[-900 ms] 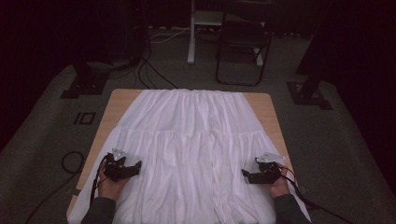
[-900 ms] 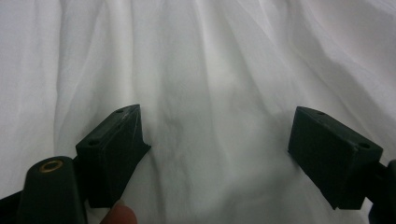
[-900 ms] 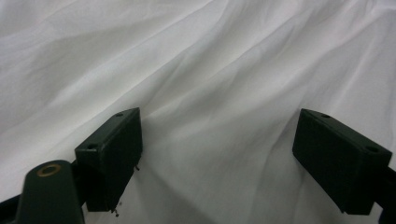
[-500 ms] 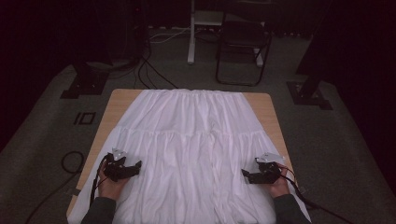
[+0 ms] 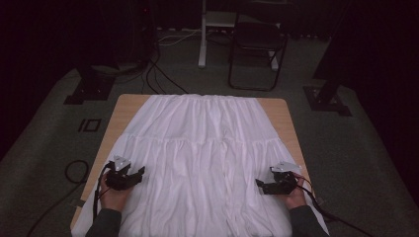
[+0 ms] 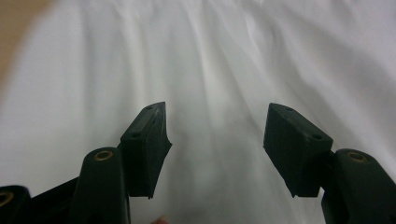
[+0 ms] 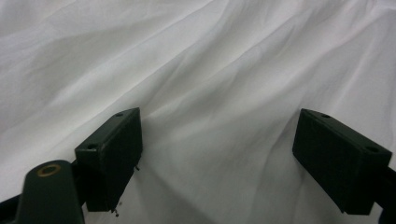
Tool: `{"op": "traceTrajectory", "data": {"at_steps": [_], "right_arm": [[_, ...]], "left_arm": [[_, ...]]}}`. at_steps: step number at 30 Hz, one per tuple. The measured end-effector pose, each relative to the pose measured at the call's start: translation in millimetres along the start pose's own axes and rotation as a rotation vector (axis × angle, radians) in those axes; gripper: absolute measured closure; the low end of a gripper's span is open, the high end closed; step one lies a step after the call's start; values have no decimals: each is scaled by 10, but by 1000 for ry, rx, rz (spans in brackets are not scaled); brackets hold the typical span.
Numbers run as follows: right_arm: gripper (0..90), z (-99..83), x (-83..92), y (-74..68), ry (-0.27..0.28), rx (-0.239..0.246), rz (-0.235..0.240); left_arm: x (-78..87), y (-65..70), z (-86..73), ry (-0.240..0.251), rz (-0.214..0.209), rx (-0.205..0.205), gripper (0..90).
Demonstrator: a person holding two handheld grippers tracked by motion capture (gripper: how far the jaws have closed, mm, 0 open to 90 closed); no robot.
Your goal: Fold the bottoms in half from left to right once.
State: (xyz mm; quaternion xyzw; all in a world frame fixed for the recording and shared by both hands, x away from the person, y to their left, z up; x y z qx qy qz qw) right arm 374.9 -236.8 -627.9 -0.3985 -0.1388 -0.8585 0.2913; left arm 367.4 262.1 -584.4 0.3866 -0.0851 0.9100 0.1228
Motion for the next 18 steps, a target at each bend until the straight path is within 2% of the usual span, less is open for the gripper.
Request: {"op": "traceTrajectory", "data": {"at_steps": [1, 3, 7, 8, 9, 10, 11, 14, 17, 18], "right_arm": [[152, 0, 0, 0, 0, 0, 0], [152, 0, 0, 0, 0, 0, 0], [152, 0, 0, 0, 0, 0, 0], [152, 0, 0, 0, 0, 0, 0], [152, 0, 0, 0, 0, 0, 0], [152, 0, 0, 0, 0, 0, 0], [152, 0, 0, 0, 0, 0, 0], [152, 0, 0, 0, 0, 0, 0], [152, 0, 0, 0, 0, 0, 0], [152, 0, 0, 0, 0, 0, 0]], "left_arm": [[0, 0, 0, 0, 0, 0, 388], [117, -122, -5, 17, 5, 30, 374], [220, -439, -133, -7, 72, 74, 326], [231, -581, -223, -21, 79, 120, 302], [233, -643, -267, -25, 79, 136, 291], [233, -643, -267, -25, 79, 136, 284], [228, -702, -315, -36, 80, 149, 267], [199, -861, -447, -63, 104, 203, 254], [165, -936, -546, -84, 93, 245, 243], [150, -940, -571, -94, 86, 248, 243]]}}
Point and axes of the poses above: each handheld gripper's, and its own axes: x roughly backward along the jaws, z roughly out of its top, y roughly to its right, the point moved 8 cm from there along -x, roughly forward along the jaws, and after that the axes turned 9 degrees about -y, right-handed, at the moved point
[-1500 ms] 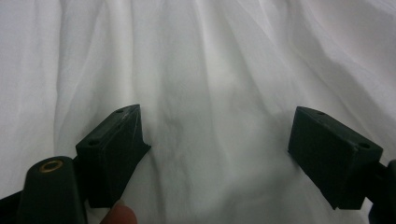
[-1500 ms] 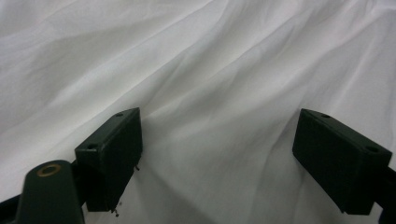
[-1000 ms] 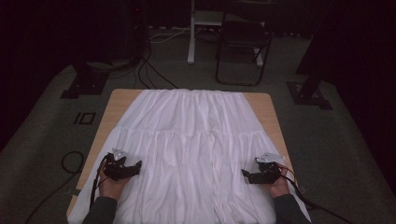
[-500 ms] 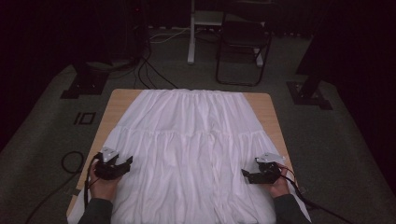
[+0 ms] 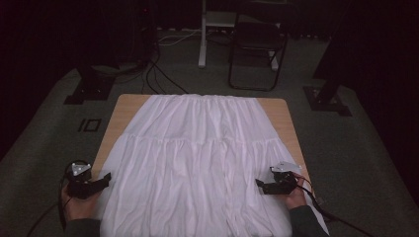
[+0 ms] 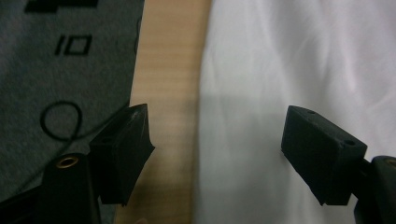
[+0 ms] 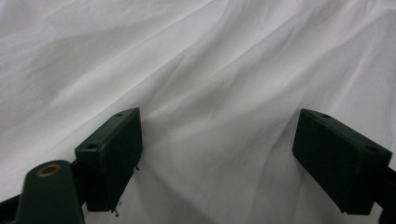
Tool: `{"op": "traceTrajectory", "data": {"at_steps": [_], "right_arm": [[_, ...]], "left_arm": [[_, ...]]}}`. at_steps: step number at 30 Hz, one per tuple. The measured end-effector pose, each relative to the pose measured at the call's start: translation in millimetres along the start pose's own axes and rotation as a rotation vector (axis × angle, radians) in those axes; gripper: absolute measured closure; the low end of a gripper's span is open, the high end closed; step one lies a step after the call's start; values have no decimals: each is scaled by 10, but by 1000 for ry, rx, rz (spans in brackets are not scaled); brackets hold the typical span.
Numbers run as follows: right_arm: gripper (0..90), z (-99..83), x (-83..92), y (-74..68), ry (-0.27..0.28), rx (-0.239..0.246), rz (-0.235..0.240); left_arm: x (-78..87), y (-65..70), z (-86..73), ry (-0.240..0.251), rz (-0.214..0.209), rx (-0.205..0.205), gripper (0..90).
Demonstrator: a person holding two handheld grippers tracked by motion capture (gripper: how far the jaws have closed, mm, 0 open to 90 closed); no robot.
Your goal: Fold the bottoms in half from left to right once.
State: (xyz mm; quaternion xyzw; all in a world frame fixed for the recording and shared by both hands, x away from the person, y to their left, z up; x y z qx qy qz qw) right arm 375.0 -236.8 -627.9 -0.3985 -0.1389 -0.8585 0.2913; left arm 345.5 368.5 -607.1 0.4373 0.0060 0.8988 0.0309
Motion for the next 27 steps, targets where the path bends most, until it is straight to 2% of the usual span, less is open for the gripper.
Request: {"op": "traceTrajectory", "data": {"at_steps": [5, 6, 7, 8, 10, 11, 12, 13, 14, 15, 16, 17, 20, 21, 22, 23, 24, 25, 26, 27], "right_arm": [[152, 0, 0, 0, 0, 0, 0], [152, 0, 0, 0, 0, 0, 0], [152, 0, 0, 0, 0, 0, 0], [152, 0, 0, 0, 0, 0, 0], [152, 0, 0, 0, 0, 0, 0], [152, 0, 0, 0, 0, 0, 0], [152, 0, 0, 0, 0, 0, 0], [152, 0, 0, 0, 0, 0, 0], [152, 0, 0, 0, 0, 0, 0], [152, 0, 0, 0, 0, 0, 0], [152, 0, 0, 0, 0, 0, 0], [152, 0, 0, 0, 0, 0, 0], [152, 0, 0, 0, 0, 0, 0], [152, 0, 0, -1, 0, 0, 0], [152, 0, 0, -1, 0, 0, 0], [152, 0, 0, -1, 0, 0, 0], [152, 0, 0, -1, 0, 0, -1], [152, 0, 0, -1, 0, 0, -1], [153, 0, 0, -1, 1, -1, -2], [153, 0, 0, -1, 1, -1, -2]], "left_arm": [[-45, 86, -65, -33, -18, -30, 243], [-30, 151, -73, -27, -71, -31, 243], [-30, 151, -73, -27, -71, -31, 243], [-21, 192, -81, -25, -97, -27, 243], [10, 301, -133, -28, -129, -60, 243], [10, 301, -133, -28, -129, -60, 243], [34, 369, -177, -31, -131, -82, 243], [34, 369, -177, -31, -131, -82, 242], [50, 434, -216, -34, -123, -111, 242], [50, 434, -216, -34, -123, -111, 242], [52, 468, -233, -38, -109, -131, 242], [45, 525, -247, -50, -72, -168, 243], [52, 550, -242, -62, -67, -164, 261], [70, 576, -233, -61, -81, -175, 301], [77, 597, -229, -58, -93, -178, 450], [77, 597, -229, -58, -93, -178, 552], [89, 635, -227, -60, -137, -188, 694], [89, 635, -227, -60, -137, -188, 772], [94, 602, -212, -60, -82, -204, 819], [94, 602, -212, -60, -82, -204, 838]]}}
Point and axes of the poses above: each handheld gripper's, and its own axes: x roughly backward along the jaws, z roughly out of its top, y roughly to its right, the point moved 8 cm from there along -x, roughly forward along the jaws, and after that the axes turned 9 degrees about -y, right-handed, at the moved point
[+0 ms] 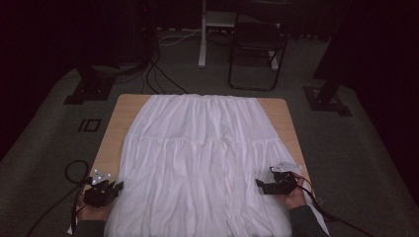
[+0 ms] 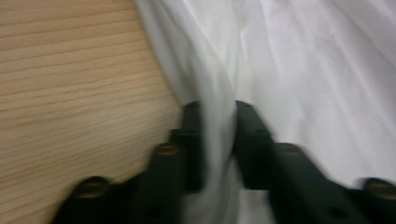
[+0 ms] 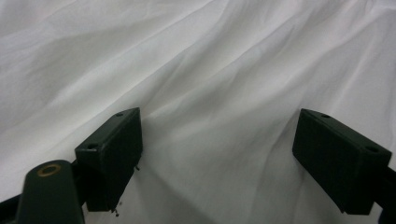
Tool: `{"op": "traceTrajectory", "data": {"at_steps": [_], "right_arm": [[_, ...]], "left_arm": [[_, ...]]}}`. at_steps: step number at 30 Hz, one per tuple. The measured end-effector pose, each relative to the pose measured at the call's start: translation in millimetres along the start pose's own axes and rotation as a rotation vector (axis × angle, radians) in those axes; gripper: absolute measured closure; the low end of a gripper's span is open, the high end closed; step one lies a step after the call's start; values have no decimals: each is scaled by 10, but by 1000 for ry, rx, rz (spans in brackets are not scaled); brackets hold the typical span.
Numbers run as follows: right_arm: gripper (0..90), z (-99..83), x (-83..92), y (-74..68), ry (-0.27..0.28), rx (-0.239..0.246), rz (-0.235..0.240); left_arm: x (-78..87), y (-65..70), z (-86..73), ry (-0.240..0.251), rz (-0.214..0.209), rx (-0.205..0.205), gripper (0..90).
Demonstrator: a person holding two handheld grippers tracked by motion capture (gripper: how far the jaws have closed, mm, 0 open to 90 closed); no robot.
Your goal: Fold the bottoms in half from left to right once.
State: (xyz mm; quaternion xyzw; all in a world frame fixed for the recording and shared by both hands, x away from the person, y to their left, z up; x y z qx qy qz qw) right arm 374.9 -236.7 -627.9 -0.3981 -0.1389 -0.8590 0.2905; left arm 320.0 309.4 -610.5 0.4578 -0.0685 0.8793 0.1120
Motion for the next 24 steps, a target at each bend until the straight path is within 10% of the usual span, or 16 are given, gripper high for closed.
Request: {"op": "traceTrajectory", "data": {"at_steps": [2, 8, 15, 18, 24], "right_arm": [[153, 0, 0, 0, 0, -1, -1], [165, -3, 7, -10, 0, -5, -1], [209, 67, 249, -1, 67, -1, -30], [210, 13, 334, 35, 59, 6, -58], [229, -108, 371, 82, 52, -17, -84]], "left_arm": [[38, -165, -6, -21, 152, 6, 852], [185, -553, 51, 1, 288, 87, 862], [383, -1302, 91, -51, 616, 229, 865], [440, -1311, 116, -45, 637, 223, 865], [576, -973, 252, 65, 520, 147, 861]]}}
Point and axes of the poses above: each handheld gripper's, and its own axes: x roughly backward along the jaws, z roughly out of its top, y roughly to its right, the point moved 8 cm from there along -x, roughly forward along the jaws, and after that the axes turned 9 degrees about -y, right-handed, at the moved point
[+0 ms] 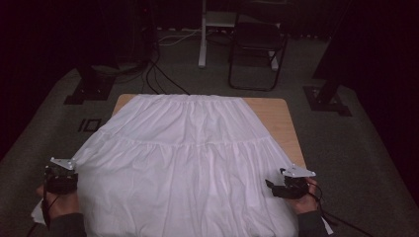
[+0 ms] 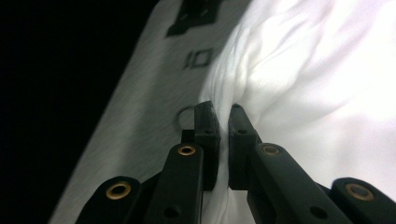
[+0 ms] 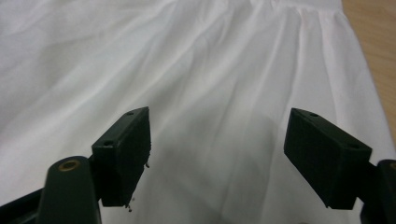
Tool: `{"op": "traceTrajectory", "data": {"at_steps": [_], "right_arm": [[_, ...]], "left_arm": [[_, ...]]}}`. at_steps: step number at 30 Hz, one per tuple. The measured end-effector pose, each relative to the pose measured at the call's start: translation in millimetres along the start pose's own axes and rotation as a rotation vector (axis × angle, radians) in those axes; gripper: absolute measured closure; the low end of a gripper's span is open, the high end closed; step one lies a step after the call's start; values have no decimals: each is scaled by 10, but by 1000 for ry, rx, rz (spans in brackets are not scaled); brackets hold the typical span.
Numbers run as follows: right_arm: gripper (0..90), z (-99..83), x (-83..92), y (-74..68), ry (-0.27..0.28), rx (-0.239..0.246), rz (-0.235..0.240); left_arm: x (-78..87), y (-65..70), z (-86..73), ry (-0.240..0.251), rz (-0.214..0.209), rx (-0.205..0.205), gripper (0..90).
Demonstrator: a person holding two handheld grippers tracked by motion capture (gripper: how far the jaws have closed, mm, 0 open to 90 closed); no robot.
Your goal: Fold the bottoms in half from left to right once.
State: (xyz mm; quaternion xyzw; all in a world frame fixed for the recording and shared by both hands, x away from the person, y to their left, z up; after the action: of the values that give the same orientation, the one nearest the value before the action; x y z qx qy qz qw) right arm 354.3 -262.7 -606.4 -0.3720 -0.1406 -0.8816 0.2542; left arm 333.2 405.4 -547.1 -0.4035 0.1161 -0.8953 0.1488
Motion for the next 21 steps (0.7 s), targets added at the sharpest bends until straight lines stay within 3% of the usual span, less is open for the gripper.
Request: {"op": "traceTrajectory", "data": {"at_steps": [1, 3, 5, 6, 7, 8, 11, 14, 18, 19, 20, 21], "right_arm": [[238, -23, -2, 10, -3, -7, -1], [253, -61, -36, 34, -9, -28, 0], [273, -75, -65, 33, -15, -31, 2], [273, -75, -65, 33, -15, -31, 2], [273, -93, -114, 27, -34, -25, -9], [272, -98, -127, 19, -40, -25, -8], [263, -97, -175, -18, -41, -28, 9], [257, -95, -189, -20, -38, -40, 20], [251, -97, -195, -21, -36, -49, 27], [252, -97, -195, -21, -36, -49, 27], [251, -97, -195, -21, -36, -49, 27], [251, -97, -195, -21, -36, -49, 27]], "left_arm": [[157, 164, 59, 44, -62, -30, 861], [319, 339, 130, 98, -132, -62, 861], [484, 533, 198, 133, -181, -121, 860], [484, 533, 198, 133, -181, -121, 860], [669, 760, 287, 177, -259, -172, 860], [757, 890, 337, 200, -292, -199, 860], [866, 1246, 424, 216, -421, -248, 861], [908, 1711, 469, 199, -522, -341, 861], [1075, 2292, 536, 220, -613, -451, 861], [1119, 2395, 551, 224, -622, -479, 862], [1119, 2395, 551, 224, -622, -479, 861], [1278, 2696, 609, 252, -672, -544, 862]]}}
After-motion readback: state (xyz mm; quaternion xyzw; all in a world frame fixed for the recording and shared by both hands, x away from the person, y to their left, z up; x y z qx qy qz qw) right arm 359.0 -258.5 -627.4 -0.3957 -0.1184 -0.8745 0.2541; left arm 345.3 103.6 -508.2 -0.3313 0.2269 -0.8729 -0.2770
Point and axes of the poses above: each handheld gripper's, and its own axes: x roughly backward along the jaws, z roughly out of its top, y roughly to its right, the point moved 8 cm from there along -x, roughly forward along the jaws, and after that the axes turned 9 degrees about -y, right-handed, at the moved point
